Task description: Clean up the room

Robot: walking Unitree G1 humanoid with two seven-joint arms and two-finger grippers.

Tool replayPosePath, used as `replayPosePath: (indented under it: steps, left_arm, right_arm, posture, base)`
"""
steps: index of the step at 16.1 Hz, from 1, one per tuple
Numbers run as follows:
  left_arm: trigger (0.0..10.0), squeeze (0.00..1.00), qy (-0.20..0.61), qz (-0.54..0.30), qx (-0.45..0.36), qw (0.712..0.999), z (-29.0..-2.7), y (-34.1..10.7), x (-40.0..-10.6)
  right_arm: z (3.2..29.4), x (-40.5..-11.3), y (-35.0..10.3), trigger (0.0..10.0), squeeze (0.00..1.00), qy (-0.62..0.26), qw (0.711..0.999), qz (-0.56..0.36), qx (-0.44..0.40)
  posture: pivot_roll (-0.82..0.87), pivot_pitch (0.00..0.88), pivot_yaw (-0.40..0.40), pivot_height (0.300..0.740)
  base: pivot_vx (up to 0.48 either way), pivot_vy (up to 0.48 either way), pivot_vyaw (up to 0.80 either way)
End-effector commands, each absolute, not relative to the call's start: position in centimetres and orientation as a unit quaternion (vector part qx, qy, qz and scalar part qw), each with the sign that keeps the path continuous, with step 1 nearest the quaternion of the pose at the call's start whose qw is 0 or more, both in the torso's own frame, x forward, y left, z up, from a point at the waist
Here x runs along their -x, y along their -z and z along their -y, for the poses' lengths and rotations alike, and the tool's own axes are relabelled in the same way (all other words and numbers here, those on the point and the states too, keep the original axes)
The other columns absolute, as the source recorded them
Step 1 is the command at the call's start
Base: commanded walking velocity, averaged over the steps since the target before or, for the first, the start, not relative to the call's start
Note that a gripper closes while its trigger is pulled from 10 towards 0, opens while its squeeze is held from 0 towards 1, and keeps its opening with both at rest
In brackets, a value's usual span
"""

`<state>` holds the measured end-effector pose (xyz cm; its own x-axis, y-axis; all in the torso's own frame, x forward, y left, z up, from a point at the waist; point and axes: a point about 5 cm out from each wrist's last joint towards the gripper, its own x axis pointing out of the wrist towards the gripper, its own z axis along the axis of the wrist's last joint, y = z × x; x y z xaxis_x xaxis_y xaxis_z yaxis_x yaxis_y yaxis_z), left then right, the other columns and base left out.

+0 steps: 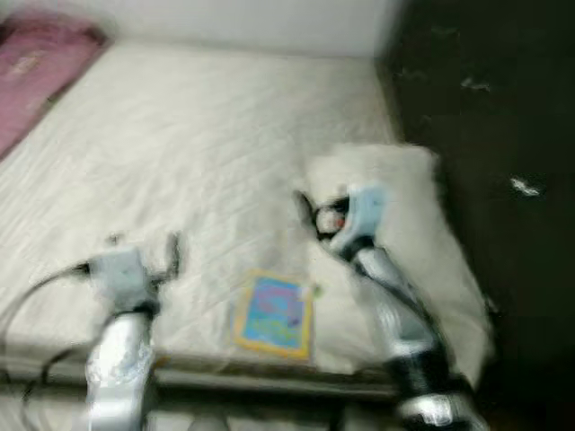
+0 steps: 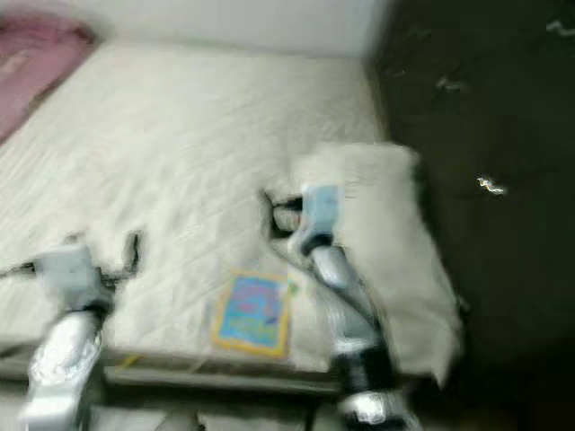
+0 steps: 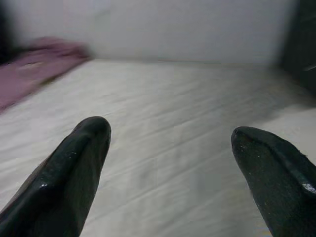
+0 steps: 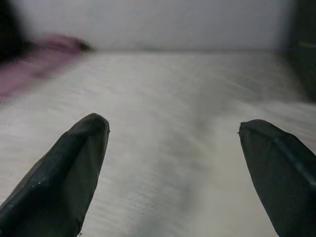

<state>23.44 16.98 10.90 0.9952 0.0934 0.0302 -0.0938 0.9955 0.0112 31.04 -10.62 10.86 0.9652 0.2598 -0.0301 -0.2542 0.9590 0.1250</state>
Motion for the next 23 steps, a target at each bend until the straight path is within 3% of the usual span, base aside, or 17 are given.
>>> replayPosePath:
  steps: [1,9,15,23]
  left_arm:
    - [10.0,0.0,-0.037,0.005,-0.007,0.999,-16.9,-10.6,-23.2]
    - [10.0,0.0,-0.02,-0.001,0.01,1.0,-16.4,-10.6,-23.7]
    - [10.0,0.0,-0.022,0.005,0.016,1.0,-16.4,-11.0,-24.1]
    - [10.0,0.0,-0.025,0.005,0.024,0.999,-16.3,-11.1,-24.1]
  right_arm:
    - [10.9,-31.2,-10.4,10.0,0.0,-0.115,0.99,-0.034,-0.069]
    - [10.9,-31.5,-10.2,10.0,0.0,-0.106,0.991,-0.035,-0.078]
    - [10.8,-31.8,-10.3,10.0,0.0,-0.111,0.991,-0.039,-0.067]
    - [10.9,-31.8,-10.4,10.0,0.0,-0.112,0.991,-0.039,-0.066]
  posture:
    - [-0.02,0.0,-0.021,0.74]
    - [-0.03,0.0,-0.011,0.74]
    - [-0.03,0.0,-0.023,0.74]
    - [-0.03,0.0,-0.025,0.74]
  base:
    - [0.0,0.0,0.0]
    - [0.0,0.036,-0.16]
    - [0.0,0.475,-0.44]
    - [0.0,0.48,0.0]
